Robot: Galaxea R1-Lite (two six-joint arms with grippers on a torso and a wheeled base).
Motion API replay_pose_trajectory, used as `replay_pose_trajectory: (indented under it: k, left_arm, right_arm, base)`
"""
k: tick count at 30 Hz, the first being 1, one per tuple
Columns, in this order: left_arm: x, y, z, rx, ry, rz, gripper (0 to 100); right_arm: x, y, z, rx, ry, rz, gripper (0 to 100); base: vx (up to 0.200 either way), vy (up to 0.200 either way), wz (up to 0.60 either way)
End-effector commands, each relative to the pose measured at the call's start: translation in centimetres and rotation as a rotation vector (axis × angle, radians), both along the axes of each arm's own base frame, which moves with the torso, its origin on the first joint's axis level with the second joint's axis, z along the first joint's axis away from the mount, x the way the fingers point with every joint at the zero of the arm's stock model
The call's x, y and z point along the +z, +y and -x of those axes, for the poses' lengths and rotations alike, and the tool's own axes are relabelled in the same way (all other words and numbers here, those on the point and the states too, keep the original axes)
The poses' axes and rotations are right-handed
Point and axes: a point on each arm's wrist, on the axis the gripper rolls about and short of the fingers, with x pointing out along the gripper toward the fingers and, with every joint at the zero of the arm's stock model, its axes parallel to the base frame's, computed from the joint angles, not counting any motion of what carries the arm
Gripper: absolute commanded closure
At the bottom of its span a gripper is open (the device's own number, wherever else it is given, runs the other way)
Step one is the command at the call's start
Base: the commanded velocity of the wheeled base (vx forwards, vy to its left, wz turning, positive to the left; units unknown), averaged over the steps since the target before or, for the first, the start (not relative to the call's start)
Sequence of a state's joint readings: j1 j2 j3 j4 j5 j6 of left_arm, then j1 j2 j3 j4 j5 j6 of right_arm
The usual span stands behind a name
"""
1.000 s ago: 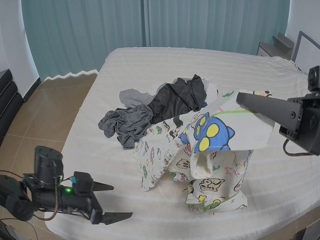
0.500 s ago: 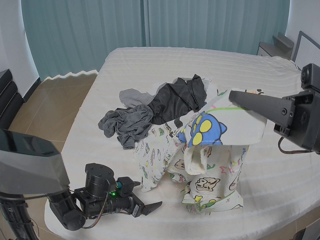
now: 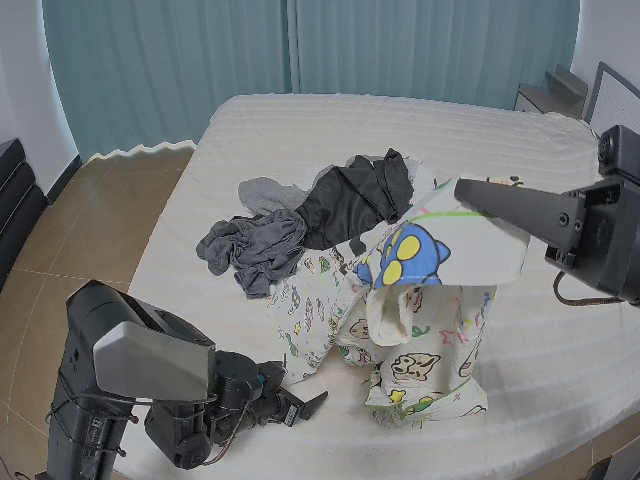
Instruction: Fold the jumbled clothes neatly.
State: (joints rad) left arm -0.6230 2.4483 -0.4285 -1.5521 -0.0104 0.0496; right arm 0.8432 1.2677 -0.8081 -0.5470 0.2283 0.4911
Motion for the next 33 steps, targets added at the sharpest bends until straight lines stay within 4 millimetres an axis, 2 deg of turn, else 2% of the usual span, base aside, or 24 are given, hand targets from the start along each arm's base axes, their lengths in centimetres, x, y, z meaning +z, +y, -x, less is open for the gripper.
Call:
replay_pose_trajectory:
  k: [1,7,15,16,21,24,26,33]
  left_arm:
    - [-1.1,-0.9,-1.7,0.051,-0.05,0.011,0]
    - [-0.7,-2.0,-3.4,0.062,-0.109,0.061,0]
    - [-1.0,-1.8,-4.8,0.101,-0.13,0.074,0]
    - [-0.9,-1.7,-5.0,0.106,-0.137,0.079,100]
    - [-0.4,-1.2,-5.4,0.126,-0.147,0.088,100]
    - [0.9,-0.6,-5.3,0.139,-0.161,0.096,100]
    - [2.1,0.1,-4.8,0.149,-0.166,0.099,100]
    - [8.4,3.6,-2.2,0.208,-0.217,0.171,100]
  right_arm:
    - [0.0,0.0,0.0,-0.002,0.0,0.0,100]
    - [0.0,-0.1,0.0,-0.004,0.0,0.0,100]
    - [-0.2,-0.1,0.1,-0.002,0.003,0.003,100]
    - [-0.2,-0.1,0.1,-0.002,0.004,0.005,100]
    - [-0.4,-0.3,-0.1,-0.018,0.008,0.009,100]
    - [-0.7,-0.6,-0.4,-0.038,0.013,0.017,100]
    - [-0.9,-1.0,-0.5,-0.057,0.011,0.023,100]
    - [-1.2,-3.0,-1.1,-0.153,0.01,0.024,100]
  base:
    - [0.0,0.0,0.0]
    - [0.0,0.0,0.0]
    - [0.0,0.0,0.0]
    - [0.0,0.0,0.0]
    - [0.0,0.0,0.0]
    - [0.0,0.0,0.0]
    - [0.0,0.0,0.0]
    - [0.0,0.0,0.0]
